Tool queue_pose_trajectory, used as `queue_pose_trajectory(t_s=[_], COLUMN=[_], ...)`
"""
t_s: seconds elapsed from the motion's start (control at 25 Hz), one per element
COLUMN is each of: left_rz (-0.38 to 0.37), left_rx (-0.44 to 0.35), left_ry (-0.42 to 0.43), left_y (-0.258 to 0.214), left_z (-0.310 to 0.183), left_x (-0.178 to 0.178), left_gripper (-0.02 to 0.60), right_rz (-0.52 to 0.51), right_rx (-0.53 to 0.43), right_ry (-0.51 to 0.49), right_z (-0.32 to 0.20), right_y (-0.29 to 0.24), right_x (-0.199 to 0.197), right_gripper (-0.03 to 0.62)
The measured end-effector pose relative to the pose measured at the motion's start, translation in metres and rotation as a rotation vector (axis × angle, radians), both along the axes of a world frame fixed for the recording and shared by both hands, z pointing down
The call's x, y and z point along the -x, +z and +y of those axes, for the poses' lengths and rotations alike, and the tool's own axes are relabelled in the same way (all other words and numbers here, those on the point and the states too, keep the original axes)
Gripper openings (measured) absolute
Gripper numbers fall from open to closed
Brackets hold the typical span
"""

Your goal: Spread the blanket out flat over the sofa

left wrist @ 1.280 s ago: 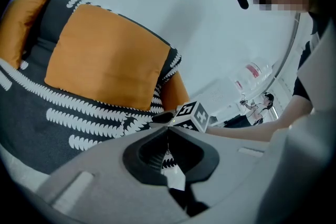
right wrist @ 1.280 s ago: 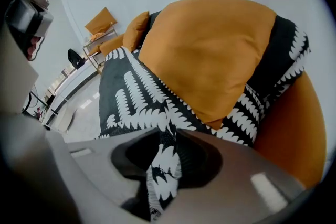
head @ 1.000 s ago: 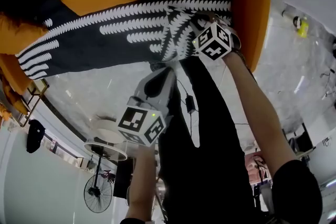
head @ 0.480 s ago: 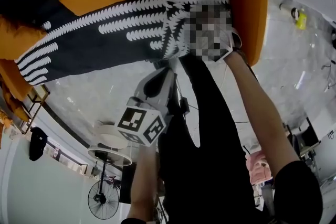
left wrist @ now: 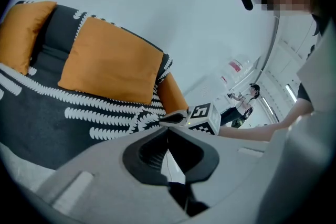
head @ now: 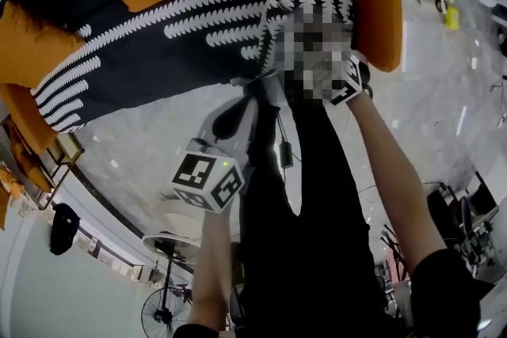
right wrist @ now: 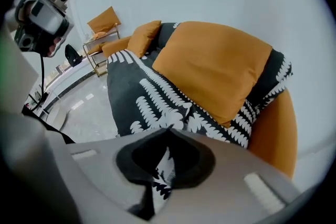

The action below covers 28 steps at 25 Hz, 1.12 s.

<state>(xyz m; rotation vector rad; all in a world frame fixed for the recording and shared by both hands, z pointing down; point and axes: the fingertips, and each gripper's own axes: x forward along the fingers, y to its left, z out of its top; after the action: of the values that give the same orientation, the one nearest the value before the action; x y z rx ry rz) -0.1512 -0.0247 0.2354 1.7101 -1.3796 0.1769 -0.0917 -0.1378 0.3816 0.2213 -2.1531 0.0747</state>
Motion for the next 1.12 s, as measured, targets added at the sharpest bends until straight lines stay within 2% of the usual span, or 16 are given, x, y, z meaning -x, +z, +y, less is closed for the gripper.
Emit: queue_pose_trajectory(t_s=[0.2, 0.4, 0.56, 0.72, 0.96, 1.12], left_rz=[-0.024, -0.036, -0.041, -0.022, 0.011, 0.015], left_rx=[-0.013, -0.037, -0.062, -0.07, -0.036, -0.029], left_ry=[0.055, 0.142, 0.195, 0.294, 0.379, 0.416], left_y=[-0.004, -0.012, -0.025, -0.025, -0.011, -0.008], left_z=[0.036, 0.051, 0.059, 0.077, 0.099, 0.1], left_x=[0.002, -0.013, -0.034, -0.054, -0.103, -0.124], left_gripper=[0.011, 0.011, 0.011, 0.011, 0.011, 0.011], right_rz=[-0.022, -0.05, -0.054, -0.041, -0.015, -0.011], right_rx=[-0.013, -0.031, -0.047, -0.047, -0.019, 0.002], right_ry=[0.081, 0.18, 0.255, 0.385, 0.464, 0.515], right_z=[0.039, 0.061, 0.077, 0.107, 0.135, 0.146], right_y=[-0.017, -0.032, -0.041, -0.036, -0.028, -0.016], right_x=[-0.018, -0.041, -0.071, -0.106, -0.16, -0.188], right_gripper=[0.018, 0.018, 0.018, 0.017, 0.017, 0.017])
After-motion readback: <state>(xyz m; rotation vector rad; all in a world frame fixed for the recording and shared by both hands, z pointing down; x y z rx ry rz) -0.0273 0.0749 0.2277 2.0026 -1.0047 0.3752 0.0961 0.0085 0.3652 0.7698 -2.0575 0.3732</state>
